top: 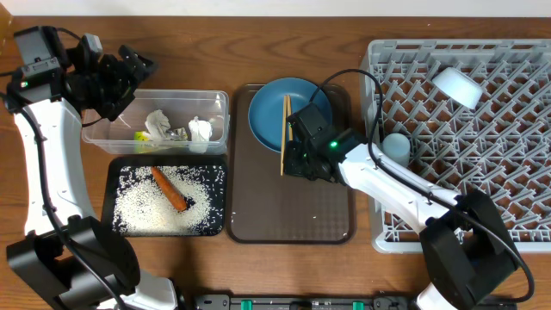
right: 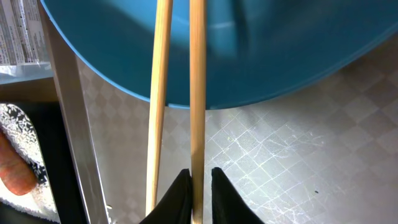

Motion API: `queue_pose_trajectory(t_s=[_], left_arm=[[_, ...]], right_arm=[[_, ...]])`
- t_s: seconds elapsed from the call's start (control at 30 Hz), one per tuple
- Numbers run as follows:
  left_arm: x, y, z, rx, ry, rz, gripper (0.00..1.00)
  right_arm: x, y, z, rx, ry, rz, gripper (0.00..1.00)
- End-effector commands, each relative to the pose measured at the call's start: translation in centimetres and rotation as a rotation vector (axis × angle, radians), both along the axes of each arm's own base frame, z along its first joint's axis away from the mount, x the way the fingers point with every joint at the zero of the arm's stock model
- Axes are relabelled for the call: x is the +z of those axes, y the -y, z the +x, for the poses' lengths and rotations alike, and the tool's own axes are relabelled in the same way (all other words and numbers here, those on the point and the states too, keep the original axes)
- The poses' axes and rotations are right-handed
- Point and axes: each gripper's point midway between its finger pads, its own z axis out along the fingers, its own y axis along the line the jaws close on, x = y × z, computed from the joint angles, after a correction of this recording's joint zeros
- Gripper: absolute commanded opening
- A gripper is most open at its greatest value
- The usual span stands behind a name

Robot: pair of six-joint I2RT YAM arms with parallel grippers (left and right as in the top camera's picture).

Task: Sort waste into correct bins and load items into the dishwasher rack
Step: 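Grasp one wooden chopstick with the right gripper, then carry the chopstick right into the rack with the right gripper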

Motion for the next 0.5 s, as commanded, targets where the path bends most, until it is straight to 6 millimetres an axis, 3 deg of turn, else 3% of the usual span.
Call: queue_pose_trajectory(t_s=[0.0, 0.47], left_arm=[[-0.7, -0.4, -0.1, 0.013, -0.02, 0.002, 0.96], [-0.7, -0.4, -0.1, 0.012, -0.02, 0.003, 0.96]], right_arm=[[-0.6, 0.5, 0.1, -0.018, -0.005, -0.021, 0.08], [0.4, 1.4, 0.5, -0.017, 0.013, -0.019, 0.06]])
